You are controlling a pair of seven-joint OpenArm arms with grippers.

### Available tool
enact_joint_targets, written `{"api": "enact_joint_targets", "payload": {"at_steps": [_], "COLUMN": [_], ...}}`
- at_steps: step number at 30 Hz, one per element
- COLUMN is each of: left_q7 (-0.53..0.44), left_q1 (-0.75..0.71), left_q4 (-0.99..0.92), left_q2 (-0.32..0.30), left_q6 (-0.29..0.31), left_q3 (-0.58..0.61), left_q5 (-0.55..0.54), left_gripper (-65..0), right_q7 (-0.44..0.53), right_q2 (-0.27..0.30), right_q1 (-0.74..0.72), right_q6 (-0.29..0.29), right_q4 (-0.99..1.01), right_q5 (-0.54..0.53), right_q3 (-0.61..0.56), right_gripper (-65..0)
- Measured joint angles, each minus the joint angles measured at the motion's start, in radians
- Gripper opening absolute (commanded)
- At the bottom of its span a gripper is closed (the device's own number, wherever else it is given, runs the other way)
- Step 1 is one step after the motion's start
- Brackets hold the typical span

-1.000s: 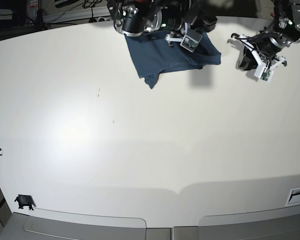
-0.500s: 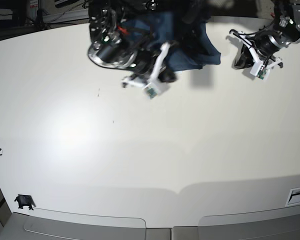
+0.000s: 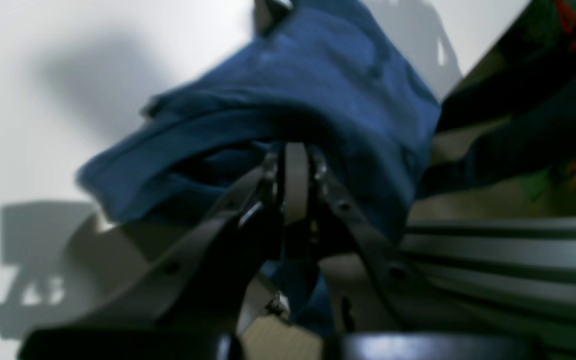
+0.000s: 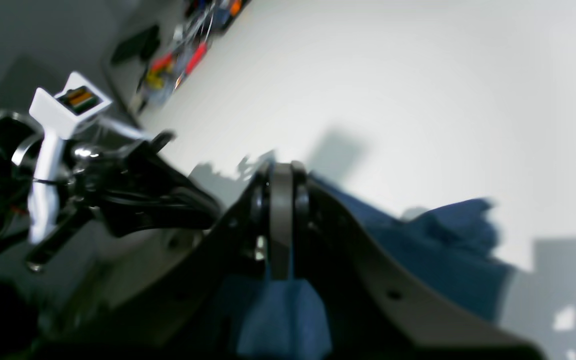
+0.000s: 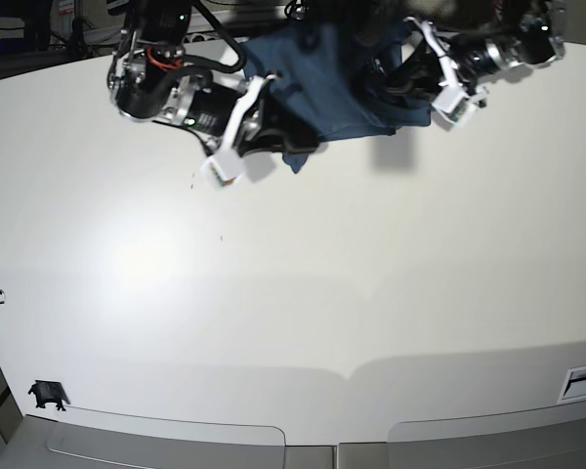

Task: Fold the T-shirt properly
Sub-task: 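Move both grippers onto the bundle's sides and grasp its edges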

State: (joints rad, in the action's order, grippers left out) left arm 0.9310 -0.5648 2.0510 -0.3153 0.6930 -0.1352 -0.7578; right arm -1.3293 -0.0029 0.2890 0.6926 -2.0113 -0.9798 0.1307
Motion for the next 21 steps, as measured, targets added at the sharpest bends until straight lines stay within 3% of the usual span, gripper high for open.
{"api": "enact_joint_targets", "payload": {"at_steps": [3, 10, 15, 21], "left_q7": [-0.043, -0.102, -0.153, -0.149], "left_q1": [0.006, 0.005, 0.006, 0.006], "left_q4": [0.000, 0.000, 0.000, -0.003], "left_q2": [0.016, 0.024, 0.042, 0.113], "left_q6": [-0.003, -0.113, -0.164, -0.161], "left_q3": [0.051, 0.075, 0.074, 0.076], "left_q5": [0.108, 0.221, 0.266, 0.283], "left_gripper": [-65.0, -65.0, -65.0, -65.0], "right_q7": [0.018, 0.107, 0.207, 0.259], "right_q2": [0.000, 0.000, 0.000, 0.000], "right_q1": [0.013, 0.016, 0.016, 0.013], "right_q6": [0.000, -0.005, -0.061, -0.148], "right_q4": [0.011, 0.156, 0.224, 0.233], "right_q5": [0.095, 0.277, 0.367, 0.416], "right_q3": [-0.064, -0.150, -0.148, -0.148], "right_gripper": [-65.0, -65.0, -65.0, -65.0]}}
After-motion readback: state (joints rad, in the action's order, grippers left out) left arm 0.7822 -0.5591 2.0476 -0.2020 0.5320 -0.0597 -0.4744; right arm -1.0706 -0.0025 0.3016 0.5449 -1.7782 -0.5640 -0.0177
